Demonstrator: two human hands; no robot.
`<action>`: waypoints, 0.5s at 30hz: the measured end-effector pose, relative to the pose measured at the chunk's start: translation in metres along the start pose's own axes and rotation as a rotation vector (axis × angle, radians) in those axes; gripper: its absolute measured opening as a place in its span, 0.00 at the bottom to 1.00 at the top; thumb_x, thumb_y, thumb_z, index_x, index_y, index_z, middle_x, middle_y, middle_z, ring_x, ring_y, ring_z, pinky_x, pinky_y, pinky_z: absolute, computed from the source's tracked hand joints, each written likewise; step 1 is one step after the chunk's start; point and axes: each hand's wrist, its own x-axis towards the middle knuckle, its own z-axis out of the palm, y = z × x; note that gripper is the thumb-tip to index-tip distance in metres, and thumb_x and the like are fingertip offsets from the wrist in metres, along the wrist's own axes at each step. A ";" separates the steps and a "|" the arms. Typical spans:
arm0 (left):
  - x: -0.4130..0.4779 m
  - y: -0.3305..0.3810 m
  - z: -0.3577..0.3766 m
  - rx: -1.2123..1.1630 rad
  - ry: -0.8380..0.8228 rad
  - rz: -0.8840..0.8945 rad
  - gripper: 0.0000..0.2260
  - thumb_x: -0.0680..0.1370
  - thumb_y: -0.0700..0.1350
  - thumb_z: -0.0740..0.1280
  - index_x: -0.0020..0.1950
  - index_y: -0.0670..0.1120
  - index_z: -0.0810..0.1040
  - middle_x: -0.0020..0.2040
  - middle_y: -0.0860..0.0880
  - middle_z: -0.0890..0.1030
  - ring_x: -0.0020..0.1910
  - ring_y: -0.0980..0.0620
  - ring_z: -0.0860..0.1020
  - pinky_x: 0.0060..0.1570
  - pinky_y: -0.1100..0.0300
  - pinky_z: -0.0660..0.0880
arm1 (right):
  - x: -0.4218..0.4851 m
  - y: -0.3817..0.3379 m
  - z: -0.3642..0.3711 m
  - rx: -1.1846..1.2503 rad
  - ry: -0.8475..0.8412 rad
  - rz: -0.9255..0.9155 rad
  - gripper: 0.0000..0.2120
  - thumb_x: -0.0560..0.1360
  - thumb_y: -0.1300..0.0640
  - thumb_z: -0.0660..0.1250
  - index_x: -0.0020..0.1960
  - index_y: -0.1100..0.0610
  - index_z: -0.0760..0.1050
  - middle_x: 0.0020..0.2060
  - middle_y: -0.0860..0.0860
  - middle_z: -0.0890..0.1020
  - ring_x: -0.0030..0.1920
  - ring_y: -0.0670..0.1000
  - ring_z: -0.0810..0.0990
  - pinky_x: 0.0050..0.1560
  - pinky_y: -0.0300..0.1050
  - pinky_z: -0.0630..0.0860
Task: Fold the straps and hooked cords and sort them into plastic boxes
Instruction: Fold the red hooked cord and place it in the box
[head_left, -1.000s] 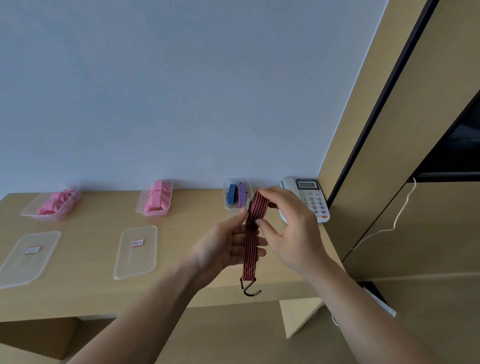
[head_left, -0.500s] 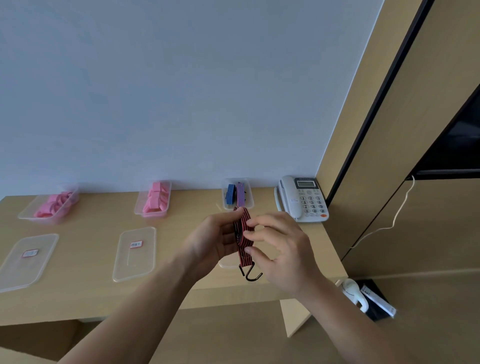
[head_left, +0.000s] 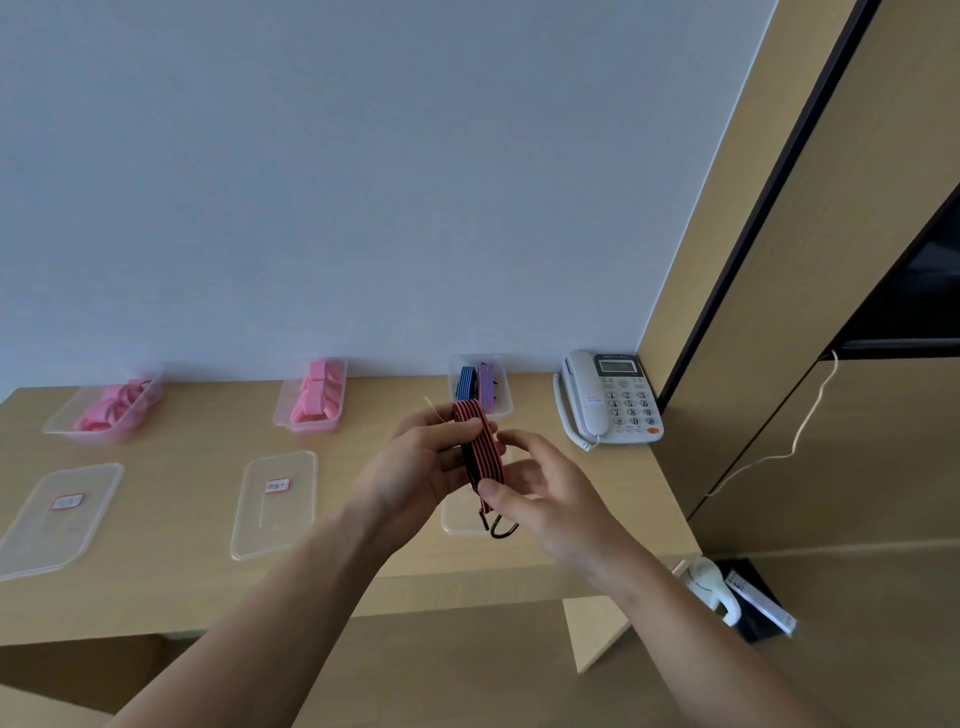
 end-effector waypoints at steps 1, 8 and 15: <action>0.000 -0.001 -0.001 -0.003 0.012 0.010 0.09 0.79 0.35 0.68 0.59 0.38 0.80 0.55 0.38 0.86 0.51 0.42 0.86 0.49 0.52 0.84 | 0.002 0.001 0.002 0.041 -0.002 0.031 0.24 0.68 0.44 0.73 0.63 0.42 0.72 0.45 0.48 0.86 0.50 0.49 0.85 0.58 0.59 0.79; -0.001 -0.006 -0.012 0.023 0.017 -0.009 0.11 0.77 0.42 0.73 0.58 0.41 0.83 0.54 0.41 0.85 0.50 0.45 0.85 0.48 0.53 0.83 | 0.009 0.003 0.016 0.218 0.061 0.094 0.21 0.68 0.52 0.75 0.60 0.49 0.77 0.43 0.55 0.87 0.43 0.55 0.85 0.48 0.53 0.80; -0.003 -0.012 -0.026 0.013 0.006 -0.144 0.19 0.75 0.39 0.76 0.65 0.42 0.80 0.57 0.36 0.85 0.55 0.38 0.85 0.51 0.45 0.83 | 0.013 0.011 0.020 0.050 0.151 0.127 0.25 0.69 0.53 0.79 0.62 0.48 0.75 0.46 0.48 0.86 0.46 0.46 0.85 0.51 0.46 0.80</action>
